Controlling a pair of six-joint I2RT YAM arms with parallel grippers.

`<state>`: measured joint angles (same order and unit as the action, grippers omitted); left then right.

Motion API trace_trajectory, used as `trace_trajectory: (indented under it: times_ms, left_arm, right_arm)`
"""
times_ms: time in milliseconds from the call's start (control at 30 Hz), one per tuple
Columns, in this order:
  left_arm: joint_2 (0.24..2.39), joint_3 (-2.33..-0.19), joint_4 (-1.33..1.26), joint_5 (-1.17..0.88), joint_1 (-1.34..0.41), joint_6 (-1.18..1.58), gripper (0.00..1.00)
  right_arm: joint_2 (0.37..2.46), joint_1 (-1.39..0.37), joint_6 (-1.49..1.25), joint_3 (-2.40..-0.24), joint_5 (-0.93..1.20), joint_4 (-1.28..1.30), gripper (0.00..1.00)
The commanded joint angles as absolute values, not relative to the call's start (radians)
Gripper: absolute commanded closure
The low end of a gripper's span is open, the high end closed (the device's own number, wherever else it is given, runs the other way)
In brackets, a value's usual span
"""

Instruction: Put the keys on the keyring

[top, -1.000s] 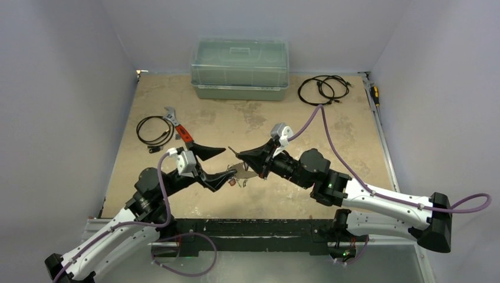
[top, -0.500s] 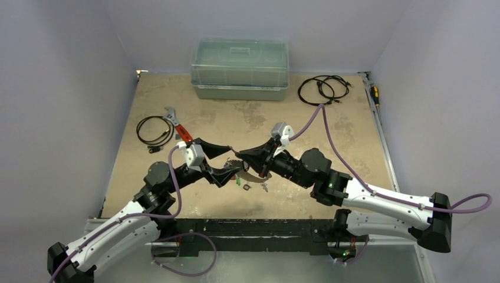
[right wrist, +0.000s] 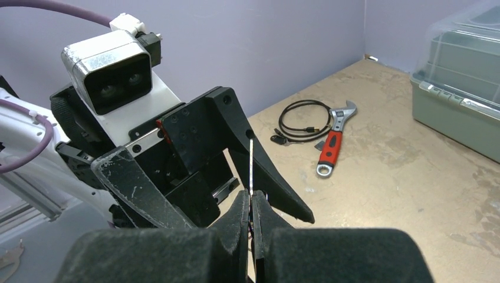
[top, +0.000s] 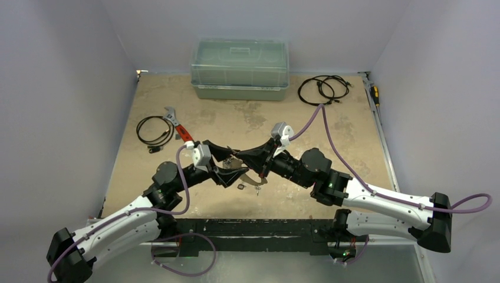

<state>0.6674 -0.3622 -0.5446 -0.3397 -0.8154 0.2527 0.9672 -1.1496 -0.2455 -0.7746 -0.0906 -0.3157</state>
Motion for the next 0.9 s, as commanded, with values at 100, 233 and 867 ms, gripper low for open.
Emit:
trace_trajectory:
  times_ms: [100,233,867]
  left_arm:
    - [0.647,-0.369,-0.597,-0.288,-0.833,0.225,0.46]
    - [0.616,-0.395,-0.513,-0.253,-0.837,0.189,0.39]
    - [0.596,-0.509,-0.37,-0.243,-0.863,0.181,0.46]
  right_arm:
    - [0.934,-1.147,-0.244,-0.832,-0.1,-0.403,1.0]
    - [0.934,-1.147,-0.245,-0.831,-0.133,-0.4,1.0]
    - [0.946,-1.148,-0.26,-0.832,-0.248,-0.409,1.0]
